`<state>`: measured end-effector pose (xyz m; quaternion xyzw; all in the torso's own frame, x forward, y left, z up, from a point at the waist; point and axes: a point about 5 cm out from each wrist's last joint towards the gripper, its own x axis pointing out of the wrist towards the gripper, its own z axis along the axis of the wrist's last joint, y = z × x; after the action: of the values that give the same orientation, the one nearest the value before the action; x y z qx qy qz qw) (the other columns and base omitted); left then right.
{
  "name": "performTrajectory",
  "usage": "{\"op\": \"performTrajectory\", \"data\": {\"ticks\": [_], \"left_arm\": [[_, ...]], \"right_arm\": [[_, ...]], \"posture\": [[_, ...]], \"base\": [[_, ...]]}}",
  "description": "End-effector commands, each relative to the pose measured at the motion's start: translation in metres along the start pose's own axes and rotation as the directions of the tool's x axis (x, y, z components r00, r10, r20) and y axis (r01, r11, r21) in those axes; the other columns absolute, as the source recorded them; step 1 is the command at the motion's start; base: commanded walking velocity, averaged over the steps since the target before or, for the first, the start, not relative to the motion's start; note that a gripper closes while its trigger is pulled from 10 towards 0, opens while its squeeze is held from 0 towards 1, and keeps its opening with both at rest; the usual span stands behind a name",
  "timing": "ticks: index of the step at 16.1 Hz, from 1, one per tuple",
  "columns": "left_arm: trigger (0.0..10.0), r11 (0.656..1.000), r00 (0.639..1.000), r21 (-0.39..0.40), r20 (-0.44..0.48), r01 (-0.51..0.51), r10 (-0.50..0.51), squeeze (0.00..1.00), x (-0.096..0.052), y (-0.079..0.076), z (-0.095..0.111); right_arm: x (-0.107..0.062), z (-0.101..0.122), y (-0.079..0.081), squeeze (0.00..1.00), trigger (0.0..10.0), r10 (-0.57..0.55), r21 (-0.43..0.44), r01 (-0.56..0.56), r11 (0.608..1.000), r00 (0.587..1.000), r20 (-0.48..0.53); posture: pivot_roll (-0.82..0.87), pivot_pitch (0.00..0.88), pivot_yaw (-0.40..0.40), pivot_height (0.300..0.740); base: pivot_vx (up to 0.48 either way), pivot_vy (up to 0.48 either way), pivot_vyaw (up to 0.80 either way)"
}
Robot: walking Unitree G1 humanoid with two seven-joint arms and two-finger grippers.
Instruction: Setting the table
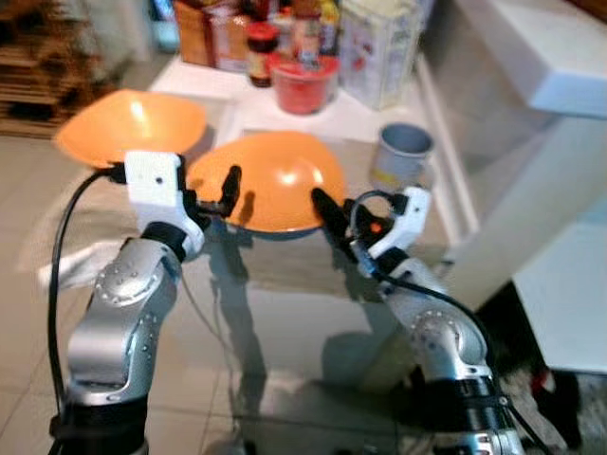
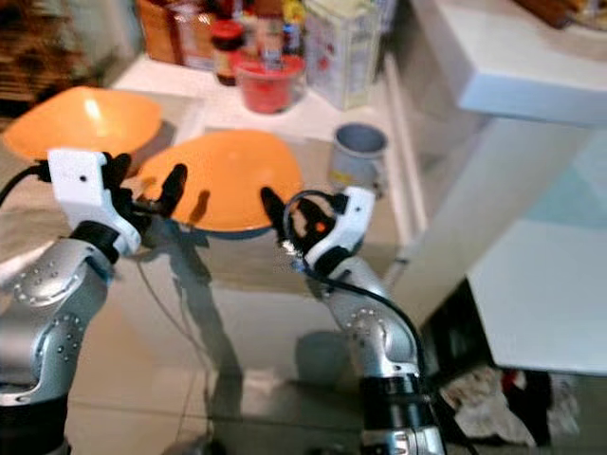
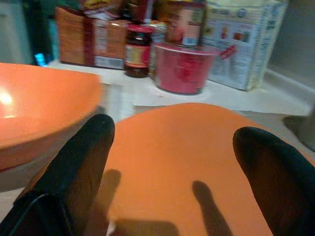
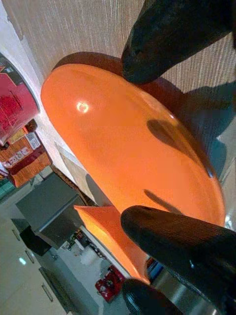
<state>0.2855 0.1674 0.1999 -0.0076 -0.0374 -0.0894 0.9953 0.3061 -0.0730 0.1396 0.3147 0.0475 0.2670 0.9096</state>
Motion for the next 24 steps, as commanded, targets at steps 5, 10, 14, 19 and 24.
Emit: {"op": "performTrajectory", "data": {"ticks": [5, 10, 14, 19, 24], "left_arm": [[10.0, 1.000, 1.000, -0.010, 0.011, 0.021, -0.021, 0.00, 0.001, -0.005, 0.004], [10.0, 1.000, 1.000, -0.011, 0.013, 0.020, -0.020, 0.00, 0.002, -0.006, 0.004], [10.0, 1.000, 1.000, -0.014, 0.014, 0.018, -0.018, 0.00, 0.001, -0.006, 0.005], [10.0, 1.000, 1.000, -0.016, 0.014, 0.019, -0.019, 0.00, 0.001, -0.005, 0.005], [10.0, 0.999, 1.000, -0.033, 0.007, 0.018, -0.017, 0.00, 0.001, -0.004, 0.005]], "right_arm": [[-0.013, -0.013, -0.026, 0.00, 10.0, -0.174, -0.143, 0.163, 0.976, 0.982, -0.068], [-0.012, -0.016, -0.026, 0.00, 10.0, -0.183, -0.174, 0.167, 0.971, 0.980, -0.081], [-0.012, -0.020, -0.028, 0.00, 0.0, -0.202, -0.199, 0.179, 0.964, 0.974, -0.103], [-0.012, -0.021, -0.027, 0.00, 0.0, -0.192, -0.199, 0.171, 0.965, 0.977, -0.093], [-0.013, -0.024, -0.030, 0.00, 0.0, -0.207, -0.070, 0.200, 0.977, 0.973, -0.105]], "posture": [[0.14, 0.082, -0.055, 0.740], [0.14, 0.084, -0.057, 0.740], [0.15, 0.088, -0.059, 0.740], [0.15, 0.094, -0.056, 0.740], [0.15, 0.097, -0.053, 0.740]], "base": [[0.000, 0.000, 0.00], [0.000, 0.000, 0.00], [0.000, 0.000, 0.00], [0.000, 0.000, 0.00], [0.000, 0.000, 0.00]]}}
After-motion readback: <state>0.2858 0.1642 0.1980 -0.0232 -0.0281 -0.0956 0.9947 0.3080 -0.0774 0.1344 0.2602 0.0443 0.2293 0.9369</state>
